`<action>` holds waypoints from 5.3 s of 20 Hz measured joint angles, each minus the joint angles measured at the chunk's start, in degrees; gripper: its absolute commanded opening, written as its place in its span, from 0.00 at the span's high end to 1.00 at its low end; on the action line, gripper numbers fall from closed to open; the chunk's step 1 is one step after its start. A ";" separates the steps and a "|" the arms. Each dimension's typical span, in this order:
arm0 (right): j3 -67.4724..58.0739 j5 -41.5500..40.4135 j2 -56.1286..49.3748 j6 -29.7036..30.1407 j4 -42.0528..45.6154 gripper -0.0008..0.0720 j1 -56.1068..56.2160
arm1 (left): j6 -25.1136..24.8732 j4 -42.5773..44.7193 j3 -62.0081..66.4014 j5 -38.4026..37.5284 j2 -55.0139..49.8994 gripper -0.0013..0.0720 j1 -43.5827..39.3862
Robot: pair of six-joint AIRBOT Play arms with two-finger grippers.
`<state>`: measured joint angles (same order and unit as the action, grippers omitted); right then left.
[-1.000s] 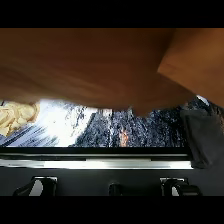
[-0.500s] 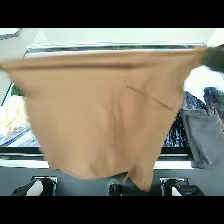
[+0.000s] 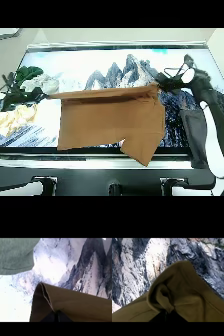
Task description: Fold the shirts.
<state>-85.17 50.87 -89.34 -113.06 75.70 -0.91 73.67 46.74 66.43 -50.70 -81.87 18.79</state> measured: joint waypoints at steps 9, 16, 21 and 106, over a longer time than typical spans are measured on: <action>-1.29 15.34 1.99 9.25 3.98 0.38 -3.04 | 1.05 3.69 5.14 -17.07 -3.56 0.32 3.50; 8.02 40.13 5.88 21.22 1.99 0.38 -15.91 | 5.03 15.45 -11.80 -32.96 2.82 0.39 6.47; 18.10 39.65 9.88 24.24 1.46 0.38 -18.29 | 3.93 16.79 -25.38 -30.36 7.19 0.39 6.71; -7.39 25.00 -3.76 23.54 -6.40 0.92 -7.85 | -0.79 5.77 16.44 -24.30 -12.22 0.94 1.75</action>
<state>-92.55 75.88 -93.10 -89.52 69.30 -8.75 72.88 52.51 82.87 -75.00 -94.08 20.53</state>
